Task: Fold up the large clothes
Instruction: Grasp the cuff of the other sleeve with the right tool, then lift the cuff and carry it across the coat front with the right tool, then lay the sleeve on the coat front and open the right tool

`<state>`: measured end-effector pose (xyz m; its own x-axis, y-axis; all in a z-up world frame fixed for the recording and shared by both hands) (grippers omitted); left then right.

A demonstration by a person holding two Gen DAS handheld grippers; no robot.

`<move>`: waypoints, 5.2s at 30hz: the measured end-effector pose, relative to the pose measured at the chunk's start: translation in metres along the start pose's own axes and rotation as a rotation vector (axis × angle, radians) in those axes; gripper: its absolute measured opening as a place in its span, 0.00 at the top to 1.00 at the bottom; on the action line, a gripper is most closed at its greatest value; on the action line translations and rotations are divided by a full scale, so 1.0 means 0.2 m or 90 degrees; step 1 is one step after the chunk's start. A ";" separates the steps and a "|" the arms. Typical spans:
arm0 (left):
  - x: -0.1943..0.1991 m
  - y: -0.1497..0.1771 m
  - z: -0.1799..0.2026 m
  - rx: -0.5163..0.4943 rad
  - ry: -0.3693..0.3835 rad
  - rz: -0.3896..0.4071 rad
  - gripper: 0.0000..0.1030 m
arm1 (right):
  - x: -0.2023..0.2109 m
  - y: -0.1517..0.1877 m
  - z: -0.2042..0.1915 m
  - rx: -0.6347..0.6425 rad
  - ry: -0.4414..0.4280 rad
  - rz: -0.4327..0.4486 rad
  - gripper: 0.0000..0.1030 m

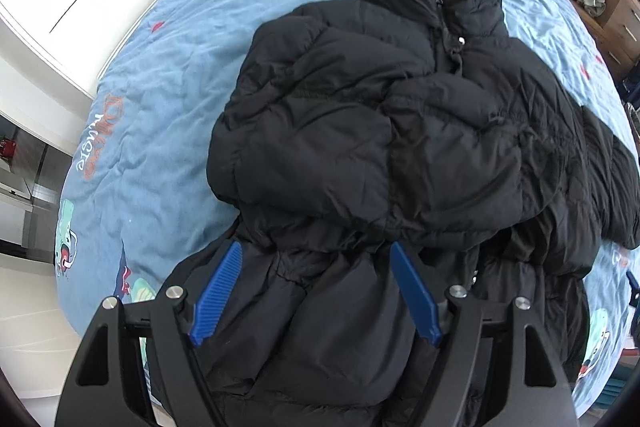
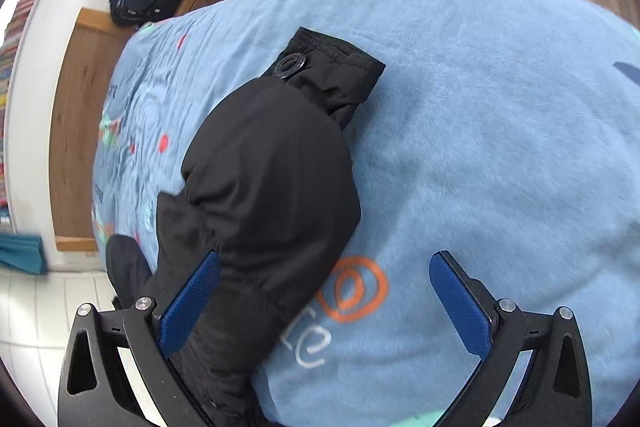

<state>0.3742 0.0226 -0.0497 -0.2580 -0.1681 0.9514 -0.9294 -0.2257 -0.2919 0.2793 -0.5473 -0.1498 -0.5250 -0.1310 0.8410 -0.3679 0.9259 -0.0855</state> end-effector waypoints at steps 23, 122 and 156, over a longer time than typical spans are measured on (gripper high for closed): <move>-0.09 0.13 0.00 -0.012 -0.004 -0.038 0.26 | -0.12 -0.19 -0.12 -0.048 -0.148 -0.003 0.82; 0.06 -0.03 0.48 -0.134 0.269 0.067 0.26 | -0.16 1.29 -1.36 0.680 -0.016 -0.132 0.53; -0.23 -0.19 0.66 -0.146 0.240 0.066 0.20 | -0.30 1.29 -1.47 0.737 -0.016 -0.116 0.42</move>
<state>0.4559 -0.0870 -0.0947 -0.3908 0.1928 0.9000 -0.9173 0.0000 -0.3983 0.4416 -0.1958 -0.0646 -0.4025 -0.2479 0.8812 -0.9114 0.0189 -0.4111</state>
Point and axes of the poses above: each gripper's, at about its wrist camera, not at the fingertips, and x roughly against the way its jaws point, z to its right, y to its underside, the point moved 5 cm from there along -x, roughly the way its jaws point, and after that the axes turned 7 degrees about x, right-handed, at the moved point
